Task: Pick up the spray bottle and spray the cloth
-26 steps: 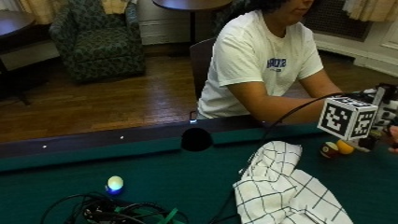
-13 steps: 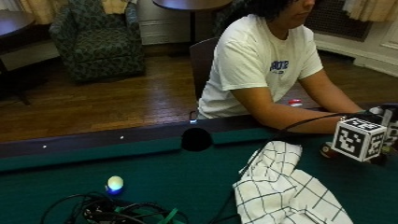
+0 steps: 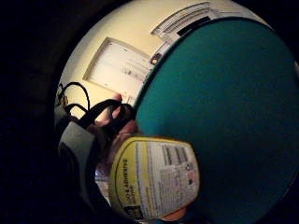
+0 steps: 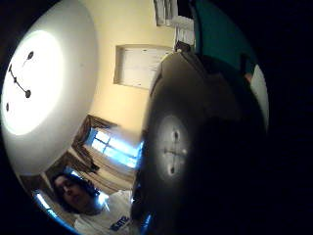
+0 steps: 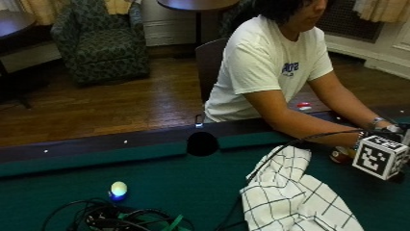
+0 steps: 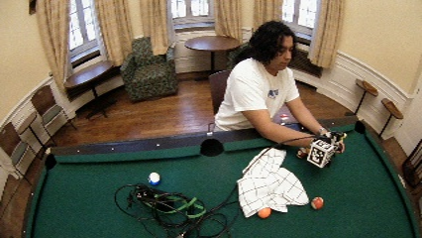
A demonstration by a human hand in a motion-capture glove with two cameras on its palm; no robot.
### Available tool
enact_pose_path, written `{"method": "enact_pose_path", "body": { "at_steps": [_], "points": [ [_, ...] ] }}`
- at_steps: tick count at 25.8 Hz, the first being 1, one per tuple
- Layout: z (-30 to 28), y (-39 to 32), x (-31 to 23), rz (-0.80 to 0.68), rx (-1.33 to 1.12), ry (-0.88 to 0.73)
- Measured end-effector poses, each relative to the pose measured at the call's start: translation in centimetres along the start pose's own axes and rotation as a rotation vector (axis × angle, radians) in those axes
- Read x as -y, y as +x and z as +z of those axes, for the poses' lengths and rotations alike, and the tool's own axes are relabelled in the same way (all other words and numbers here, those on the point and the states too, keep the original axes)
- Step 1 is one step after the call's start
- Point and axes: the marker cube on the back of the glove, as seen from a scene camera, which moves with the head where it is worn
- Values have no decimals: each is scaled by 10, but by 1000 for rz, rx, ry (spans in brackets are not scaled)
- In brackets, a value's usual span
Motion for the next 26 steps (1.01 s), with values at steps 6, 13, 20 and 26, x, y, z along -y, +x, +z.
{"method": "enact_pose_path", "body": {
  "at_steps": [6, 13, 20, 26],
  "points": [
    [3, 7, 0, -40, -18, 18],
    [0, 6, 1, -30, 11, 10],
    [1, 10, 2, 16, 61, -89],
    [-1, 14, -2, 13, 50, -200]
  ]
}}
